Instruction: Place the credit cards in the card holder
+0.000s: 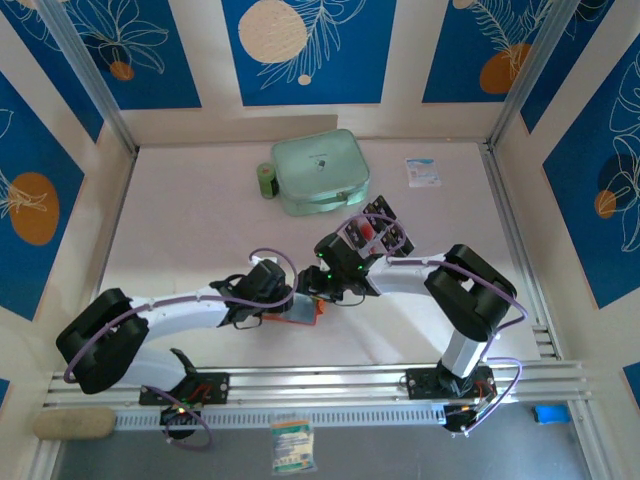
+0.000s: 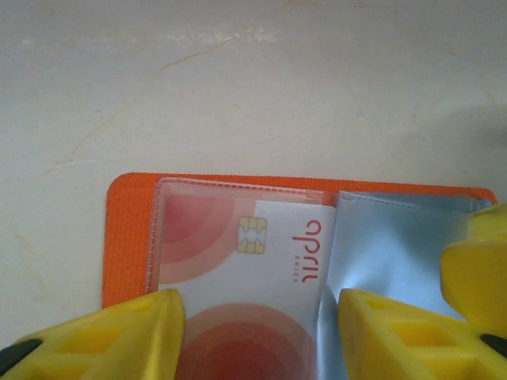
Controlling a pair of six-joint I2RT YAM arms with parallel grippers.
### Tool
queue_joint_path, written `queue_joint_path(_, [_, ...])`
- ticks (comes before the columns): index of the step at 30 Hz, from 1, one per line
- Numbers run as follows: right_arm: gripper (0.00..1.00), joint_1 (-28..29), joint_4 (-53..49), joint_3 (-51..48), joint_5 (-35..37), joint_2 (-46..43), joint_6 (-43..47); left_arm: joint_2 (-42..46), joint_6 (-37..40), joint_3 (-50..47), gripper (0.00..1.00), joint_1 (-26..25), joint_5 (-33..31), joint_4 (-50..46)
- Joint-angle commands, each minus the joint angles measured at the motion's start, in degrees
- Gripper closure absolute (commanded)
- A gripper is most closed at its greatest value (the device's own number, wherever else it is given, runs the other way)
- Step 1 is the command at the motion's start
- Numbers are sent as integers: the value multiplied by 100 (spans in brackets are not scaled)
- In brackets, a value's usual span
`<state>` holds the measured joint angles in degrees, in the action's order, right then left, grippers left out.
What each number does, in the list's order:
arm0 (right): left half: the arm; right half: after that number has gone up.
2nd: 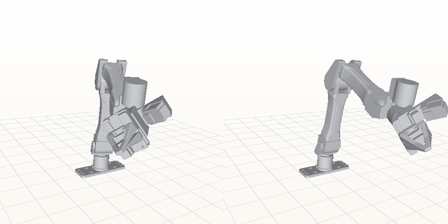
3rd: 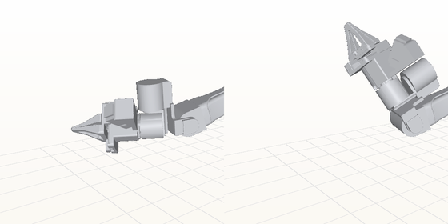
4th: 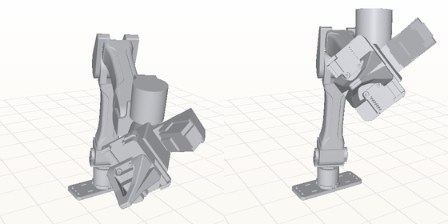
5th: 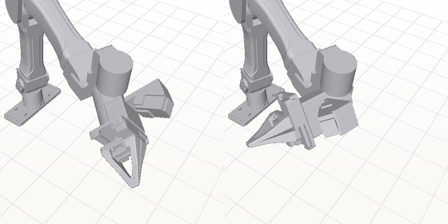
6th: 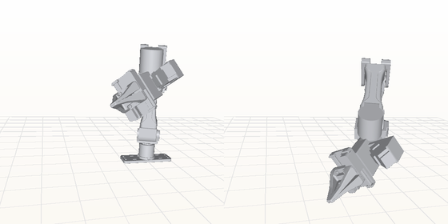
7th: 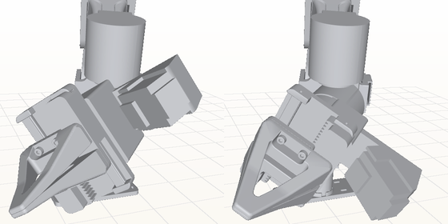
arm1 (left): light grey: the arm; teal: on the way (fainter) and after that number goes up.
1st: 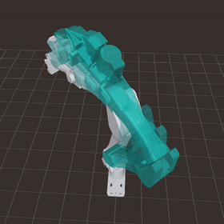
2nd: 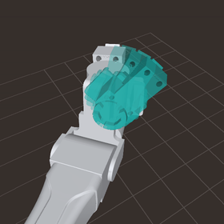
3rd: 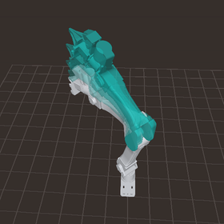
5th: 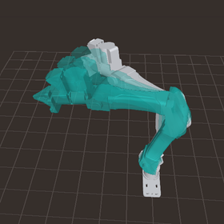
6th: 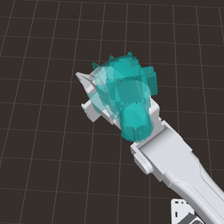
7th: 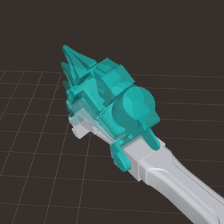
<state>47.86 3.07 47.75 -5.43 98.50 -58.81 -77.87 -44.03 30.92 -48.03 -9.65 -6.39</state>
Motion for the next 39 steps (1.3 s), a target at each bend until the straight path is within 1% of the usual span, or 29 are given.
queue_joint_path(1, [50,-29,226,-123,-291,135,-201,-94,-2,-192,48,-40,163,-278])
queue_joint_path(7, [50,-47,277,-107,-373,139,-201,-86,9,-174,48,-41,165,-303])
queue_joint_path(13, [54,-66,290,-21,-529,61,-175,-49,9,-131,46,-40,156,-349])
queue_joint_path(16, [57,-68,312,16,-588,-26,-201,10,15,-91,42,-40,131,-425])
queue_joint_path(19, [58,-75,373,24,-664,-115,-275,151,17,-4,37,-46,74,-572])
queue_joint_path(27, [55,-42,406,155,-810,-306,-443,1004,43,222,22,-16,-239,-1090])
queue_joint_path(34, [54,125,383,453,-857,-145,-507,1770,39,259,19,80,-574,-1516])
queue_joint_path(39, [54,257,343,823,-854,160,-569,2241,-17,152,18,166,-733,-1704])
